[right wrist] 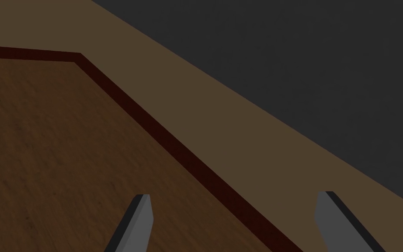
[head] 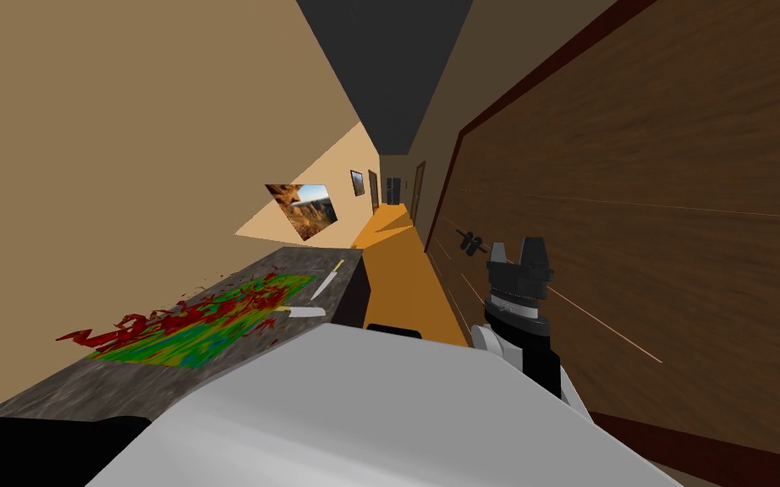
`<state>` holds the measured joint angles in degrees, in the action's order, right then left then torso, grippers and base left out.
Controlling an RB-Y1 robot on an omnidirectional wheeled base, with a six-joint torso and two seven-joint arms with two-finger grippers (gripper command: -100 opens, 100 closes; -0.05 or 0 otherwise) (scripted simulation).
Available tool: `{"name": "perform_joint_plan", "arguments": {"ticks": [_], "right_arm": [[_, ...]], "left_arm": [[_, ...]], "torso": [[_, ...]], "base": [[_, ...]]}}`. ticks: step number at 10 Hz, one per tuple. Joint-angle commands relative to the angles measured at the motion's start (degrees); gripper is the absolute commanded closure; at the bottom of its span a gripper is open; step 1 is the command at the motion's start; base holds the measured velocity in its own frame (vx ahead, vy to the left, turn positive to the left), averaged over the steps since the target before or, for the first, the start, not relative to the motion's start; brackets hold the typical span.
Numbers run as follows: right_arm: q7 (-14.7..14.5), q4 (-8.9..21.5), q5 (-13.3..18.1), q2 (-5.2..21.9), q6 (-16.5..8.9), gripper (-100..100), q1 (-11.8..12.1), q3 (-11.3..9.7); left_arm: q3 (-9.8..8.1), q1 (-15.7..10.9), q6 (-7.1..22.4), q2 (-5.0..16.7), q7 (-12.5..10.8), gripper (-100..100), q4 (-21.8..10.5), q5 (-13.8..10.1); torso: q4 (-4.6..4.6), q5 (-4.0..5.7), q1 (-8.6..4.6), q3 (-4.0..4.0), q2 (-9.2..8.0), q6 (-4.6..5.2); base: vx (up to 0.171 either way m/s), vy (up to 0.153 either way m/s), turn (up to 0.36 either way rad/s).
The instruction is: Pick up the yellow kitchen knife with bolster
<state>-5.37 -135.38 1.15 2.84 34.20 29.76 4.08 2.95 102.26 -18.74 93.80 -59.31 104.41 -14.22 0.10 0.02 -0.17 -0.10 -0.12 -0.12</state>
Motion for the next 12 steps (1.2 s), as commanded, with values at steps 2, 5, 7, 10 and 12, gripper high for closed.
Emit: {"name": "perform_joint_plan", "arguments": {"ticks": [2,5,7,10,12], "right_arm": [[0.00,0.00,0.00,0.00,0.00,0,0.00,0.00],[0.00,0.00,0.00,0.00,0.00,0,0.00,0.00],[0.00,0.00,0.00,0.00,0.00,0,0.00,0.00],[0.00,0.00,0.00,0.00,0.00,0,0.00,0.00],[0.00,0.00,0.00,0.00,0.00,0,0.00,0.00]], "left_arm": [[-0.03,-0.03,-0.05,-0.11,-0.09,100,0.00,-0.10],[-0.45,-0.35,-0.43,-0.24,0.00,0,0.03,-0.15],[-0.52,1.13,-0.86,-0.66,0.44,100,-0.43,0.06],[-2.04,4.47,-3.70,-2.52,1.66,100,-2.02,0.19],[-3.19,6.97,-5.82,-3.90,2.58,100,-3.21,0.29]], "torso": [[-0.05,-0.05,-0.01,0.04,0.04,0.09],[-0.40,-0.32,0.15,0.40,0.40,0.07],[-0.38,-0.44,0.15,0.39,0.39,0.00],[-0.34,-0.42,0.07,0.35,0.38,-0.04],[-0.31,-0.41,0.08,0.33,0.36,-0.04]], "base": [[0.004,0.007,0.019],[-0.001,0.000,-0.009],[0.009,-0.011,-0.042],[0.030,-0.019,-0.049],[0.032,-0.017,-0.063]]}}
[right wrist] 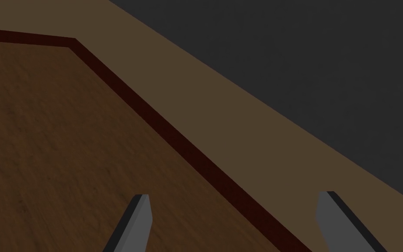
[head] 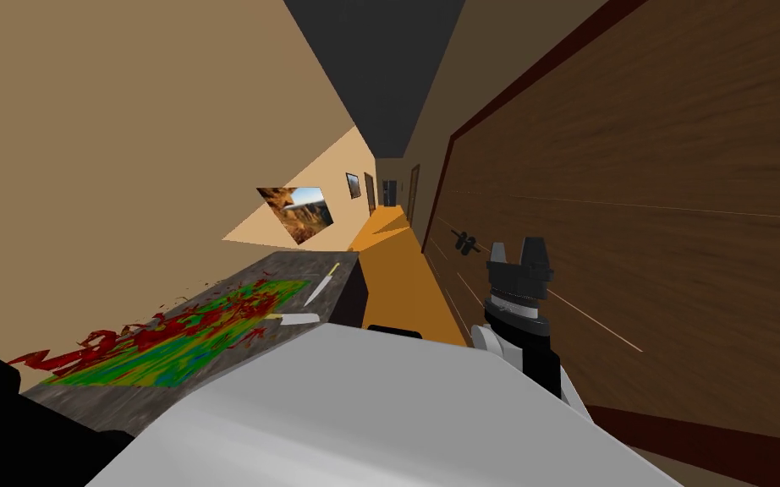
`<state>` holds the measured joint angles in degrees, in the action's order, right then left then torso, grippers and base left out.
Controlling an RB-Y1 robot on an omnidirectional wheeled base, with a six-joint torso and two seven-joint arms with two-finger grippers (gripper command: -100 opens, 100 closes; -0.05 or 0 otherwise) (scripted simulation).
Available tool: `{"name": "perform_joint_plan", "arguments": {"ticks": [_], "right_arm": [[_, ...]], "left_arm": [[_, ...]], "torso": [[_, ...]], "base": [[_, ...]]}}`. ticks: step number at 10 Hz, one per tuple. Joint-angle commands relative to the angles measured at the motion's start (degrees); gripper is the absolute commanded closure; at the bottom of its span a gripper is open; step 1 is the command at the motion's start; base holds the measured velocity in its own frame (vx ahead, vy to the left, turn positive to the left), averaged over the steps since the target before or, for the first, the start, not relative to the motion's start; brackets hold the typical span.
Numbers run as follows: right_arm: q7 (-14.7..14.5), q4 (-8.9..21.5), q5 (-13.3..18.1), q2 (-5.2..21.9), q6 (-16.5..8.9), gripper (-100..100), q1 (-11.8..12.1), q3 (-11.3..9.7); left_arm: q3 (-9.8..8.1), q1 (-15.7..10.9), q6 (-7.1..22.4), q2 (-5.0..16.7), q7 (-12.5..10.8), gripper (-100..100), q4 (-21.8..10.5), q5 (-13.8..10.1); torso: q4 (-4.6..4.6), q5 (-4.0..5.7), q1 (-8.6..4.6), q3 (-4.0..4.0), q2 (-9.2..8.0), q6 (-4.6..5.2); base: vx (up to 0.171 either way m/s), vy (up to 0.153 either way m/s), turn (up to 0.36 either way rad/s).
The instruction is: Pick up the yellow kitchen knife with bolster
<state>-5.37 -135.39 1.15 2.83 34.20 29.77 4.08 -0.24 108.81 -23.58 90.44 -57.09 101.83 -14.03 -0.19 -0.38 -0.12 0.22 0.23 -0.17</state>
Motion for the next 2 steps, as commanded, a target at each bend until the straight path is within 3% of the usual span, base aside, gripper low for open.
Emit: {"name": "perform_joint_plan", "arguments": {"ticks": [1,2], "right_arm": [[0.00,0.00,0.00,0.00,0.00,0,0.00,0.00],[0.00,0.00,0.00,0.00,0.00,0,0.00,0.00]], "left_arm": [[0.00,0.00,0.00,0.00,0.00,100,0.00,0.00],[-0.05,0.19,-0.24,-0.08,0.15,0,-0.09,0.02]], "torso": [[0.00,0.00,0.00,0.00,0.00,0.00],[0.03,-0.03,0.03,-0.04,-0.05,0.00]], "base": [[0.016,-0.007,-0.006],[0.000,0.000,0.000]]}}
